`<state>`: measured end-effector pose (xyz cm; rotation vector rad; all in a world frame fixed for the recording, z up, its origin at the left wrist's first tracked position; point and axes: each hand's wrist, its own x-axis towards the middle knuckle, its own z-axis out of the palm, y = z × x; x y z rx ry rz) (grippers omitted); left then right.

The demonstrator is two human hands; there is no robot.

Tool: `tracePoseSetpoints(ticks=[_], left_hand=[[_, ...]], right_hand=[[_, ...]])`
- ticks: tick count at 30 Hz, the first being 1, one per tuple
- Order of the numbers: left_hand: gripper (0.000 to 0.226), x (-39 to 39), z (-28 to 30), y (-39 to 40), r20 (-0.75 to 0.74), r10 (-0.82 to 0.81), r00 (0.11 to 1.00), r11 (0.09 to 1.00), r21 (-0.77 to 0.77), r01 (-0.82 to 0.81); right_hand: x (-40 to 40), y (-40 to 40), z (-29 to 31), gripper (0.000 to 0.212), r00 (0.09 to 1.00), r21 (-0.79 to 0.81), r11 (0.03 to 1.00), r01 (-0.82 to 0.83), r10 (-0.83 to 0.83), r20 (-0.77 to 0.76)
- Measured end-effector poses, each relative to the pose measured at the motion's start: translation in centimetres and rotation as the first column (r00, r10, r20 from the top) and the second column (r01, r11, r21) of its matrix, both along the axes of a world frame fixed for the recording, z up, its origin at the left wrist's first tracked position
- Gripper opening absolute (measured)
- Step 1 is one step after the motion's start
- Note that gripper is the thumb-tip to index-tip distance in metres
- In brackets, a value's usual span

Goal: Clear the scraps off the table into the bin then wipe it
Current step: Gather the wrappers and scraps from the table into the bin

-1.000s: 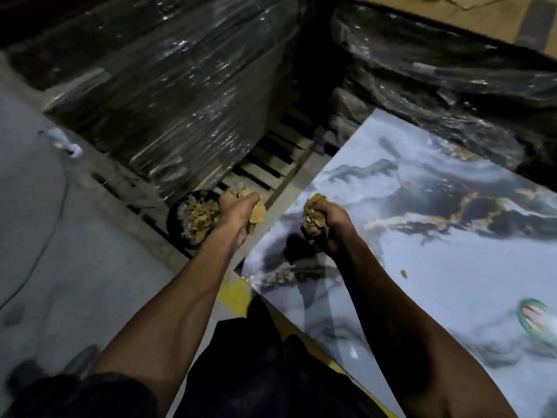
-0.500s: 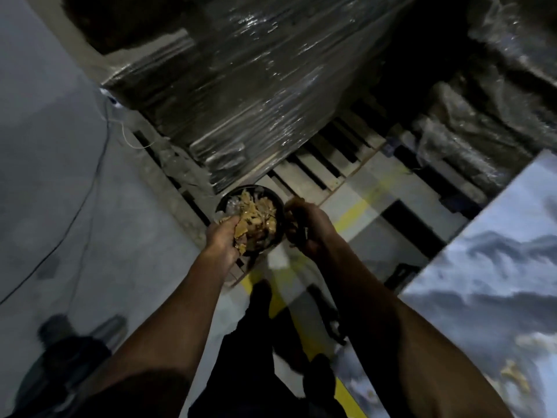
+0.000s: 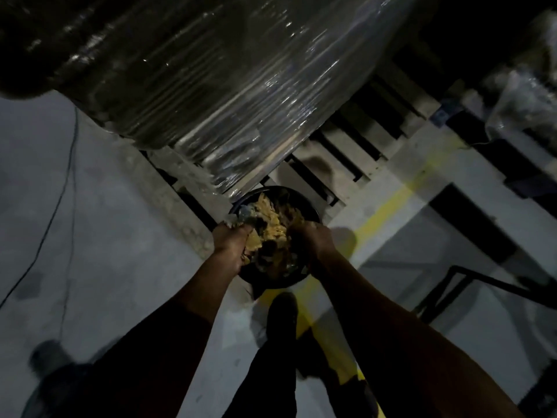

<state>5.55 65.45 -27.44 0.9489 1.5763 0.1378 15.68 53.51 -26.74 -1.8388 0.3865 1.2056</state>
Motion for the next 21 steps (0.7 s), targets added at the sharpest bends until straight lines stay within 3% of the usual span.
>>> tracePoseSetpoints(ticks=[3,6,9,13,16,18,21], left_hand=[[0.030,0.7,-2.7,0.9,-0.036,-0.116,0.993,0.992,0.054,0.118],[0.032,1.0,-4.4,1.5,-0.073,-0.227,0.971,0.971,0.058,0.231],[0.050,1.1,-5.7,1.9,-0.040,-0.268,0.963,0.963,0.013,0.268],[0.037,1.2,-6.0,1.9,-0.013,-0.301,0.953,0.953,-0.012,0.301],[0.043,1.3,-5.9,2.0,0.061,-0.288,0.956,0.956,-0.040,0.291],[0.035,1.6,-5.1,1.6,0.134,-0.186,0.973,0.969,-0.137,0.204],[0.032,1.4,-5.3,1.3,0.132,-0.128,0.983,0.971,-0.187,0.152]], right_hand=[[0.3,2.0,-2.0,0.028,1.000,0.023,1.000,-0.020,0.020,-0.008],[0.4,3.6,-3.5,0.011,0.999,0.043,0.999,-0.022,0.021,0.030],[0.6,4.9,-4.9,0.034,0.995,0.026,0.998,-0.052,0.050,0.083],[0.6,5.1,-5.5,0.072,0.975,-0.090,0.982,-0.167,0.178,0.133],[0.4,4.9,-5.4,0.080,0.961,-0.102,0.967,-0.232,0.244,0.132],[0.3,4.7,-5.8,0.076,0.974,-0.054,0.980,-0.194,0.199,0.106],[0.4,4.7,-4.6,0.042,0.999,0.032,0.999,-0.040,0.039,0.029]])
